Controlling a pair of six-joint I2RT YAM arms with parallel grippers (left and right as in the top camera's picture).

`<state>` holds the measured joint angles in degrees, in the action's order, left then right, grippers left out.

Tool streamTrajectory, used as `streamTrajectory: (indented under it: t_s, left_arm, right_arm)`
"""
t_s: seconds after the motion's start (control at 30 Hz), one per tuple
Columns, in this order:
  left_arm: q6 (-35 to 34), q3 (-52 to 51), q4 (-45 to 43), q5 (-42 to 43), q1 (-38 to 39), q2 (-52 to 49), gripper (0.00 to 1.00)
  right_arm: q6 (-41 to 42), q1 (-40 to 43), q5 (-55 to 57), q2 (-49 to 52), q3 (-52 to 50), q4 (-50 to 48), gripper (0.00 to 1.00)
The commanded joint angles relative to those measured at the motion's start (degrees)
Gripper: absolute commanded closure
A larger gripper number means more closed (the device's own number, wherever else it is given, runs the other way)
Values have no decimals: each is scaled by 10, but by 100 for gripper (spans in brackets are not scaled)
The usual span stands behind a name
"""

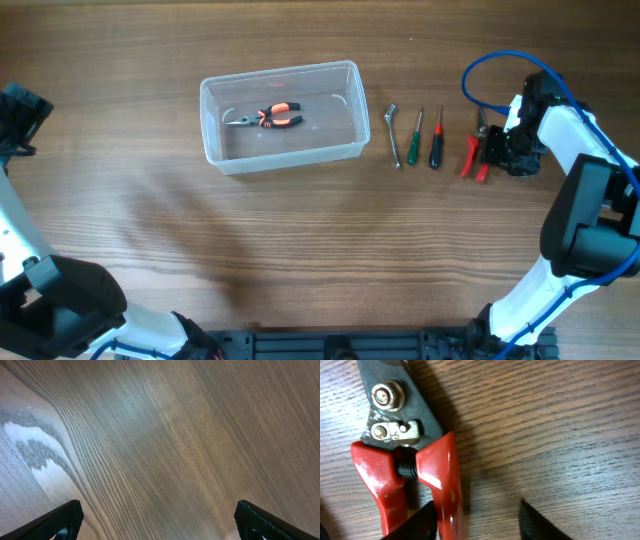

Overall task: Pack container
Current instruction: 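Grasp the red-handled snips with the right gripper and lift, then lower the snips into the container and open the right gripper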

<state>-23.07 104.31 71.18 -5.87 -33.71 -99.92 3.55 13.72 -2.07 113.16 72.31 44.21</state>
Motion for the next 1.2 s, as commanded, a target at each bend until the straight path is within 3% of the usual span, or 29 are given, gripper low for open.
streamTrajectory:
  t_s: [0.0, 0.1, 0.17, 0.33, 0.6, 0.93, 1.17]
  left_arm:
    - [-5, -2, 0, 5, -2, -2, 0]
    - [-5, -2, 0, 5, -2, -2, 0]
    - [-5, -2, 0, 5, -2, -2, 0]
    - [-5, -2, 0, 5, -2, -2, 0]
    - [-5, -2, 0, 5, -2, -2, 0]
    - [-5, -2, 0, 5, -2, -2, 0]
    - [-5, -2, 0, 5, -2, -2, 0]
  right_arm:
    - [-41, 0, -10, 25, -7, 2, 62]
    - [-49, 0, -10, 25, -7, 1, 76]
    - [-51, 0, -10, 25, -7, 1, 77]
    - [-51, 0, -10, 25, -7, 2, 96]
    - [-51, 0, -48, 24, -5, 7, 96]
    - [-51, -19, -158, -43, 221, 154, 96]
    - [-98, -136, -175, -146, 313, 155, 96]
